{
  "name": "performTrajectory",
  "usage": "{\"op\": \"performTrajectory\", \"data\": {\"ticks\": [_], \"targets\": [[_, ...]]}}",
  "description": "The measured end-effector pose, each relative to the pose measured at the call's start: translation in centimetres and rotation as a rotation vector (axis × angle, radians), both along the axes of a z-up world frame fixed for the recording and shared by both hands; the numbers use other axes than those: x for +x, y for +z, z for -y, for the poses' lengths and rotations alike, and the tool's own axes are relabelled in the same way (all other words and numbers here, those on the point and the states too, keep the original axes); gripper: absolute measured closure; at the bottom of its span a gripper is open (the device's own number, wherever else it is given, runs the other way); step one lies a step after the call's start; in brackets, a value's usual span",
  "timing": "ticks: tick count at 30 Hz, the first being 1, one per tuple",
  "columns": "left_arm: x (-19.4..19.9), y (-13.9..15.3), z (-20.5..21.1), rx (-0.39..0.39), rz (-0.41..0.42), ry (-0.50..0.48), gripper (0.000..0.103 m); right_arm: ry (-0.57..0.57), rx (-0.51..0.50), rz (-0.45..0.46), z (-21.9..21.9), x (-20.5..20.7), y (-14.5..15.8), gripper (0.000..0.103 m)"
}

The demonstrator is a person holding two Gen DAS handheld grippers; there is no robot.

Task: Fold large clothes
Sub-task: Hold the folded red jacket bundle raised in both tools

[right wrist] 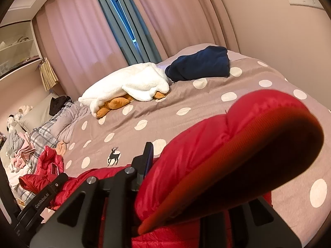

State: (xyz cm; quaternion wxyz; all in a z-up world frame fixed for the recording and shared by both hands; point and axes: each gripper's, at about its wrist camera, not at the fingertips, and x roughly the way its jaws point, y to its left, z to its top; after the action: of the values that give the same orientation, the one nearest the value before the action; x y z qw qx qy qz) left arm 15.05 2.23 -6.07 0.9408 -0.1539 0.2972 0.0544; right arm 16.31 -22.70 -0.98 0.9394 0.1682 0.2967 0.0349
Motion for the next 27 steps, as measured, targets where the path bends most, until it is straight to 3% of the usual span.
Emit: {"op": "performTrajectory", "data": {"ticks": [22, 27], "targets": [[0.17, -0.06, 0.29, -0.011, -0.007, -0.008, 0.079, 0.004, 0.009, 0.000, -0.22, -0.19, -0.26, 0.063], [0.08, -0.10, 0.28, -0.014, -0.007, -0.006, 0.073, 0.002, 0.009, -0.005, -0.26, -0.25, -0.39, 0.060]]}}
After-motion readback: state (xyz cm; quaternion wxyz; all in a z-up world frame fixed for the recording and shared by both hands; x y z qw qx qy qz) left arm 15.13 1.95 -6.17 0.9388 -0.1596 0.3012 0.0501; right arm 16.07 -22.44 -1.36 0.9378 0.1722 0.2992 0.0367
